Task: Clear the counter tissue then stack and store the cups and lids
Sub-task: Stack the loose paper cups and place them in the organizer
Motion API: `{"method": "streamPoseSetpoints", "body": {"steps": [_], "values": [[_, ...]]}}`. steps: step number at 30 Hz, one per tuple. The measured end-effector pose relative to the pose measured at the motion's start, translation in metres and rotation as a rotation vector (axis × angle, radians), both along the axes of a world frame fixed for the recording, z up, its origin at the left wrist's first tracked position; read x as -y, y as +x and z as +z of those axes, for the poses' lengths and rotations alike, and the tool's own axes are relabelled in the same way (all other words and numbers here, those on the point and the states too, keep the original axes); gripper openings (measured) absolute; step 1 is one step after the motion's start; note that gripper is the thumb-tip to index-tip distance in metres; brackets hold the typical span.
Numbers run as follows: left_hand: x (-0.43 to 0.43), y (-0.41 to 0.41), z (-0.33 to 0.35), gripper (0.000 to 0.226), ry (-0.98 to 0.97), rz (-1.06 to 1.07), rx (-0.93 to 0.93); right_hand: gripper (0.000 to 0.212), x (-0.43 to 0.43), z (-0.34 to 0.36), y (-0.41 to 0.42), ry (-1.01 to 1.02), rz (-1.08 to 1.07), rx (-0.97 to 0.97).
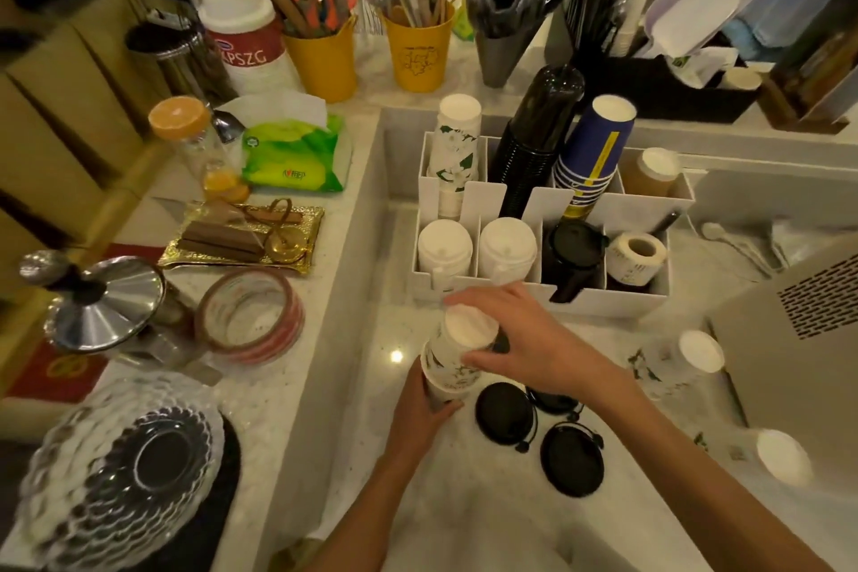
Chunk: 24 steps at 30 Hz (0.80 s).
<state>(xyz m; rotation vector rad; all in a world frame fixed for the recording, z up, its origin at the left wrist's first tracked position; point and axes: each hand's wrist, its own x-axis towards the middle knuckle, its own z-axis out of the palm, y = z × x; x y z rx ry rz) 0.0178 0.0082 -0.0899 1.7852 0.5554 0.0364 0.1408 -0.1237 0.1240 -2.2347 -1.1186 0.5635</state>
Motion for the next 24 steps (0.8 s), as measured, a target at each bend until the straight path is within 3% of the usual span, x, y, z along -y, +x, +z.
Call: {"method": "streamPoseSetpoints", "body": {"steps": [5,14,19,22,24], "values": [[-0.001,0.002,0.004,0.072,0.007,-0.009,-0.052,0.065,-0.015,-0.044,-0.008,-0.156,0.089,-0.019],[0.007,0.000,0.001,0.087,0.007,-0.038,-0.034,0.074,-0.011,-0.086,-0.005,-0.209,0.138,-0.015],[0.012,0.004,0.002,0.079,0.015,0.012,0.015,0.080,-0.002,-0.087,-0.006,-0.199,0.145,-0.052],[0.013,0.004,-0.001,0.075,0.060,0.038,0.044,0.075,0.031,-0.076,0.000,-0.043,-0.059,-0.184],[0.015,0.004,-0.004,0.077,0.087,0.045,0.046,0.067,0.070,-0.072,0.012,-0.023,-0.353,0.052]]}}
